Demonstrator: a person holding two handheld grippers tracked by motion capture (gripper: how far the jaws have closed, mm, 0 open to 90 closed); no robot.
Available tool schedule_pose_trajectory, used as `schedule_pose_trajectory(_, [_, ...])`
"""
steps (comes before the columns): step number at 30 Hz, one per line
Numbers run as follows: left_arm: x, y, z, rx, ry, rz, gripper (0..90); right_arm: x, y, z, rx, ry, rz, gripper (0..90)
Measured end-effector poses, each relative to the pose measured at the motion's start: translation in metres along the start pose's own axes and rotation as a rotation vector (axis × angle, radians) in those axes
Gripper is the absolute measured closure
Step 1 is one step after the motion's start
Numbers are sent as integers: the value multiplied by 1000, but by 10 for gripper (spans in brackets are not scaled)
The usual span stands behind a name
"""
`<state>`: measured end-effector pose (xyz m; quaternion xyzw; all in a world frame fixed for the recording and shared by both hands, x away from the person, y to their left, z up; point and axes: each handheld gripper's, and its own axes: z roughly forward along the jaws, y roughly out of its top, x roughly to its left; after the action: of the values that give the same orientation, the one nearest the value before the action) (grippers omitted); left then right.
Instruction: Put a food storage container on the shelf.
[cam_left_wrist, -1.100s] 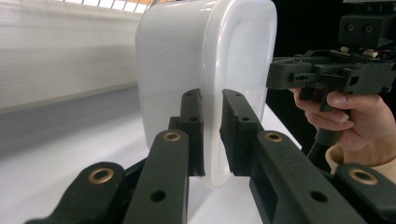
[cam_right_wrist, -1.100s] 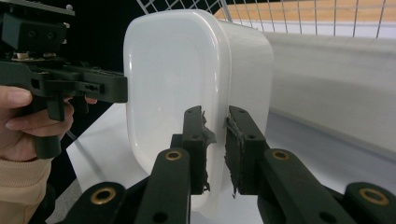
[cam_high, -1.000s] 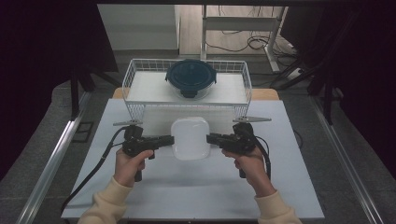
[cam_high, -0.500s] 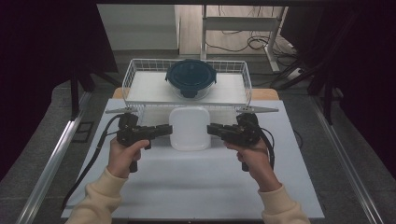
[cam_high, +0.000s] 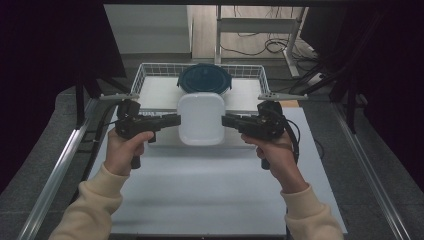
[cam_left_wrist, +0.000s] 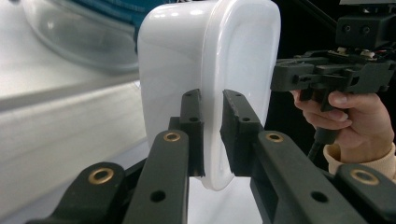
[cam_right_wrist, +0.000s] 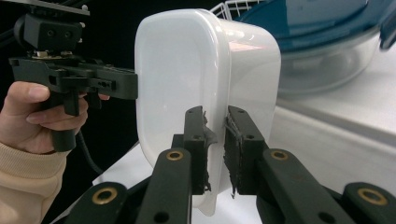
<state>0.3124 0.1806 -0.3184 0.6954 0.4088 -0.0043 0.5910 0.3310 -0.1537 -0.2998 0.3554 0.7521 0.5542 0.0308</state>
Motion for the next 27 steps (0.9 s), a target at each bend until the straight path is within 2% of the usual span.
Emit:
schedule_pose_trajectory(10, [-1, 25, -2, 0, 12, 15, 800, -2, 24, 1, -8, 3, 2, 788])
schedule_pose_trajectory(19, [-4, 54, -2, 7, 18, 36, 800, -2, 50, -3, -15, -13, -4, 788])
schedule_pose_trajectory(27, [5, 81, 1, 17, 0, -1, 800, -11, 75, 1, -14, 5, 24, 789])
